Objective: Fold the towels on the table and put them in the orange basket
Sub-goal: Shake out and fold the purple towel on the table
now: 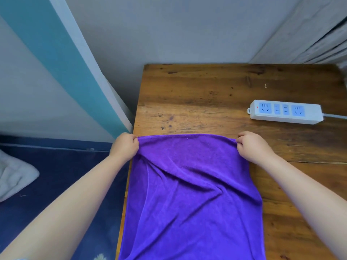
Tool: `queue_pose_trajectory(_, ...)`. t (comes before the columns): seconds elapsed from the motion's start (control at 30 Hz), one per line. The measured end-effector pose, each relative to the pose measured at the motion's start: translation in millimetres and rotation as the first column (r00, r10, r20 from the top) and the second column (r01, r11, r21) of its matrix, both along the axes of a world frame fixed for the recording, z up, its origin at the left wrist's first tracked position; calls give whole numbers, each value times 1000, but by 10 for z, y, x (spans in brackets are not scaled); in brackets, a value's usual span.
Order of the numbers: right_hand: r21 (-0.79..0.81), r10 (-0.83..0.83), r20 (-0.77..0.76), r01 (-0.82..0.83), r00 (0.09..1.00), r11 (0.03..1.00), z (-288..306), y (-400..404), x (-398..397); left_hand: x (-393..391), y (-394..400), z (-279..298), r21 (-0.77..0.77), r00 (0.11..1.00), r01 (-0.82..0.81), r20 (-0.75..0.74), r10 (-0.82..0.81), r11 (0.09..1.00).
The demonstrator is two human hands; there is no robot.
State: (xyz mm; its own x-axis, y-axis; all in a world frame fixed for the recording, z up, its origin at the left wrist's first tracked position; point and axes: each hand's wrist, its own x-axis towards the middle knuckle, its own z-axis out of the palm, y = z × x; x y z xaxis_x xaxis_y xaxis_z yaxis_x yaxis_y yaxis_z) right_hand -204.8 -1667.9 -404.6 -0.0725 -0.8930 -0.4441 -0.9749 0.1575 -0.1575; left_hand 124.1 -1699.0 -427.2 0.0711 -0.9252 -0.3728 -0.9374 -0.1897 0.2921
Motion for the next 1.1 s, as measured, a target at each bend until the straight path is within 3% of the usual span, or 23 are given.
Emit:
queue_pose_trajectory(0.3, 76, -1, -87, 8, 996, 997, 33, -87, 39, 13, 8, 8, 23, 988, 151, -21, -151, 988)
queue_pose_trajectory(0.5, 134, 11, 8, -12, 1000, 991, 80, -96, -48, 39, -18, 11, 69, 967, 253, -47, -250, 965)
queue_pose_trajectory(0.7, 141, 52, 76, -62, 996, 988, 140, -24, -121, 115, 56, 100, -65, 974, 210, -74, -215, 975)
queue_pose_trajectory(0.83, 17, -83, 183, 81, 980, 997, 218, 17, -198, 211, 115, 231, -126, 975, 184, -98, -197, 975)
queue_pose_trajectory(0.93, 75, -302, 420, 299, 856, 951, 429, 60, -250, 221, 154, 422, -174, 979, 165, -93, -183, 971)
queue_pose_trajectory(1.0, 108, -373, 485, 370, 791, 923, 613, 117, -277, 183, 144, 585, -172, 966, 251, -27, -259, 953)
queue_pose_trajectory(1.1, 34, -342, 463, 370, 818, 929, 877, 226, -296, 54, 101, 891, -141, 907, 419, 114, -405, 897)
